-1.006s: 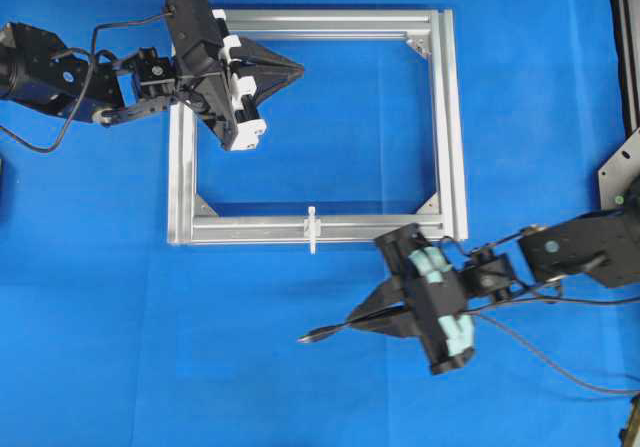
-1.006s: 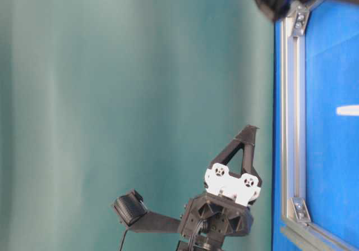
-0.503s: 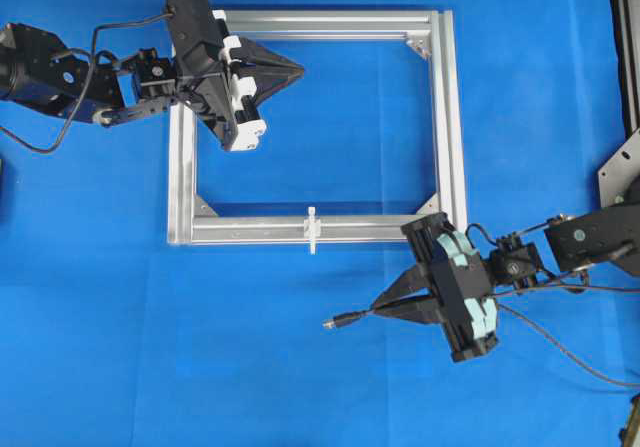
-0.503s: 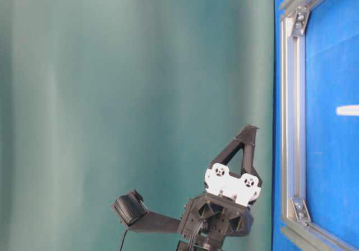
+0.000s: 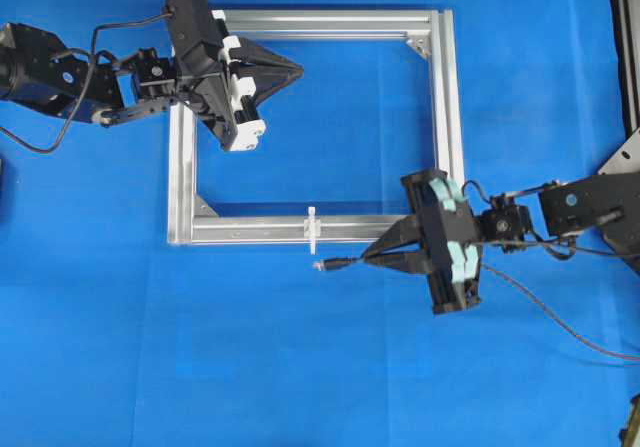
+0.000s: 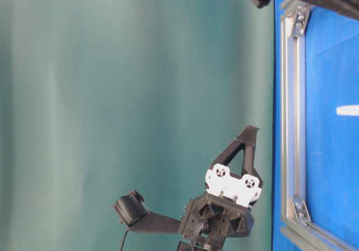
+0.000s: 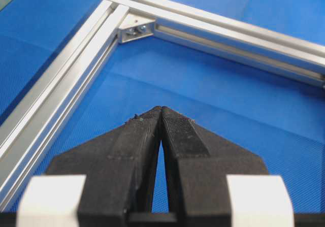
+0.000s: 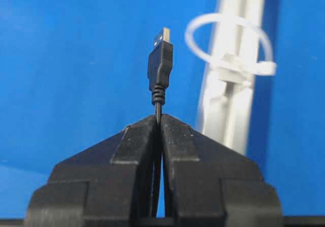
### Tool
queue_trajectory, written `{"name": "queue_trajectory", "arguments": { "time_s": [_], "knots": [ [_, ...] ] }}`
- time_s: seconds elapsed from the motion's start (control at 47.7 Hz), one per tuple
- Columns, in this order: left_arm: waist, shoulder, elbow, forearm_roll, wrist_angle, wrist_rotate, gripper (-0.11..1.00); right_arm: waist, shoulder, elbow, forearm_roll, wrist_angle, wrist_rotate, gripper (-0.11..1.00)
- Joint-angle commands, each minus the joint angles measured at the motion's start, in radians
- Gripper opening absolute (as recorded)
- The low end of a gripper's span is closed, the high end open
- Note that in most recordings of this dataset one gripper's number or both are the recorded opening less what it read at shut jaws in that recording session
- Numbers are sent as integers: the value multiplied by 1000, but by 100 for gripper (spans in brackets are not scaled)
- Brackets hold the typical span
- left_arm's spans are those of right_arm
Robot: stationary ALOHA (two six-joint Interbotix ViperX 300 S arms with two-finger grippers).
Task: Insert the wire through the string loop located in the center.
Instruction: 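Carry the plug leftward to the white zip-tie loop on the bottom rail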
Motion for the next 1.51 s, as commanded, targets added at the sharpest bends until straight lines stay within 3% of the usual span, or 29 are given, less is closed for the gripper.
{"name": "queue_trajectory", "arguments": {
  "time_s": [0.0,0.356,1.488],
  "knots": [
    [-2,-28,-3,3,-5,-2,0,-23,-31,2,2,-9,2,-2],
    [-2,-28,-3,3,-5,-2,0,-77,-40,15,2,-11,0,-2],
    [-2,-28,-3,3,-5,-2,0,-78,-40,15,2,-20,0,-2]
  ]
}}
